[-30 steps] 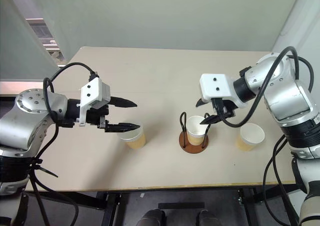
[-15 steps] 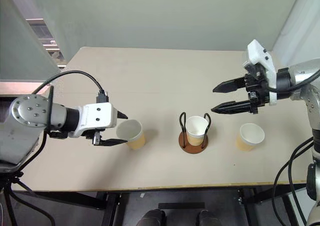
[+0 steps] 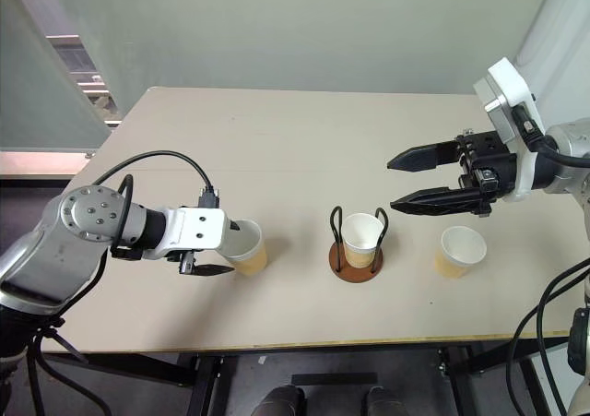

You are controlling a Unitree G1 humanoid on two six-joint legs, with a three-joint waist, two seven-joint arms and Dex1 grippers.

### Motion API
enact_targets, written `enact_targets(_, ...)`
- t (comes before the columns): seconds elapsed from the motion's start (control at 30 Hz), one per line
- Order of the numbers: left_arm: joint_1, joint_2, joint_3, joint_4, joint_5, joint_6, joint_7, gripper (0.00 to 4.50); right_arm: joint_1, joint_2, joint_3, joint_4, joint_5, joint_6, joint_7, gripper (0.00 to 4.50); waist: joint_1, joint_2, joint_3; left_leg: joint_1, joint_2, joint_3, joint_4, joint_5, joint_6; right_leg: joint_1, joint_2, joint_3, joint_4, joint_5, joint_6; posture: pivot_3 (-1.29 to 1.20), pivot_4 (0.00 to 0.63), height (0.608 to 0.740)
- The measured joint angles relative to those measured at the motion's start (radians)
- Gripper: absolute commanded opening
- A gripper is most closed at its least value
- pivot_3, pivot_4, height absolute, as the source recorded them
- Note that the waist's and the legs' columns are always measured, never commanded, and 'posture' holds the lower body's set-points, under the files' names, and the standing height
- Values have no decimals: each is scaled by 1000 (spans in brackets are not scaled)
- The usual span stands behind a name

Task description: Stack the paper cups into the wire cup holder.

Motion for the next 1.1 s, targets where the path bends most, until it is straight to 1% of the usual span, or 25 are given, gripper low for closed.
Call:
enact_targets(0.07,0,-13,-16,9,14,-21,-8,3905,0,-3,0,1,14,-4,0,3308,0,0,0,0,0,0,0,0,0,0,0,0,0,0,0,0,150,740)
enact_targets(0.17,0,-28,-38,29,36,-57,-22,3272,1,-3,0,1,26,-15,0,3337,0,0,0,0,0,0,0,0,0,0,0,0,0,0,0,0,150,740)
enact_targets(0.33,-9,-58,-43,88,60,-132,-41,1462,26,-6,-4,1,54,-44,10,3337,0,0,0,0,0,0,1,0,0,0,0,0,0,1,1,0,150,740)
enact_targets(0.47,-28,-91,-42,122,48,-166,-79,41,32,-9,-4,24,53,-97,35,3337,1,0,0,0,0,0,1,0,0,0,0,0,1,1,1,0,150,740)
enact_targets(0.63,-59,-108,-39,129,4,-162,-134,9,32,-19,5,65,41,-162,82,3337,0,0,0,-1,0,0,1,0,0,0,0,0,1,1,2,0,150,740)
enact_targets(0.8,-134,-110,4,104,-110,-81,-207,9,30,-44,67,121,-5,-223,158,3337,1,0,0,-1,0,0,2,0,0,0,0,-1,1,2,3,0,150,740)
enact_targets(0.9,-203,-114,19,95,-181,-13,-246,9,34,-100,134,156,-17,-284,172,3337,2,0,0,-2,0,0,2,0,1,1,-1,-1,0,2,3,0,150,740)
enact_targets(1.0,-299,-140,26,99,-242,57,-277,9,40,-172,217,190,-17,-356,176,3337,5,0,0,-3,0,0,2,0,1,1,-1,-1,0,2,4,0,150,740)
enact_targets(1.03,-323,-145,26,100,-251,68,-281,9,41,-180,234,194,-17,-375,176,3337,4,0,0,-3,0,0,2,-1,1,1,-1,-1,-1,3,5,0,150,740)
enact_targets(1.1,-401,-186,23,124,-277,101,-289,9,51,-219,283,206,-17,-429,178,3337,5,0,0,-3,0,0,3,-1,2,1,-1,-1,-1,3,6,0,150,740)
